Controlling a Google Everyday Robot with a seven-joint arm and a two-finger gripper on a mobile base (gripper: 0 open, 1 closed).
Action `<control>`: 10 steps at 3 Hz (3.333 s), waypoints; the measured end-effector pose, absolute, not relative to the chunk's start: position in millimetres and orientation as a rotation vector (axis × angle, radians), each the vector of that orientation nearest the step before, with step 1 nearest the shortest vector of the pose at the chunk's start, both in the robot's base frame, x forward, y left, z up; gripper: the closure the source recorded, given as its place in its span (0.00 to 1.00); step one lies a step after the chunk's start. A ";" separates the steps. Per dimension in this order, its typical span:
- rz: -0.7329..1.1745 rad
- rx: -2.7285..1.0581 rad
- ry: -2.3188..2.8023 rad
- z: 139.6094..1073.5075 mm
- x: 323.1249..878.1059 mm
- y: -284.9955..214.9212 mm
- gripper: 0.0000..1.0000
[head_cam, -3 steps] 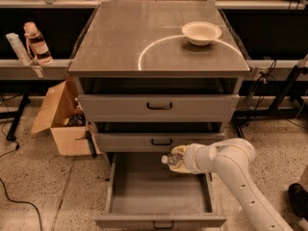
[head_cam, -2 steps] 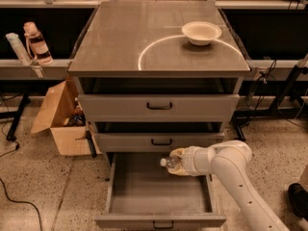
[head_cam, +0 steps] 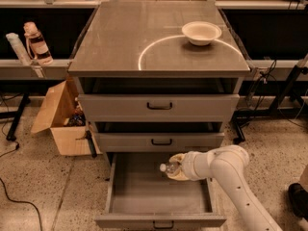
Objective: Place water bottle into bottom drawer
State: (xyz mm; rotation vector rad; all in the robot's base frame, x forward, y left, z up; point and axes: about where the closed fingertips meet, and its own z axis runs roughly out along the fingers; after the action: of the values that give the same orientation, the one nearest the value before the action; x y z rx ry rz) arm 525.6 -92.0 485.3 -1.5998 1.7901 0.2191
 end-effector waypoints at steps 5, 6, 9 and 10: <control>0.024 -1.598 1.984 375.6 543.3 -119.2 1.00; -0.045 -1.590 2.042 348.4 553.5 -133.9 1.00; 0.124 -1.617 1.937 323.7 555.8 -128.9 1.00; 0.212 -1.633 1.907 305.5 559.9 -125.5 1.00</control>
Offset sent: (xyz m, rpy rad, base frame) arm 0.0053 -0.0140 -0.0484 -0.0481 0.0107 -0.0395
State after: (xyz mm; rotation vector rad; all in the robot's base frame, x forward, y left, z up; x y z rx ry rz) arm 559.9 -125.5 305.5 -1.6332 1.9074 0.2121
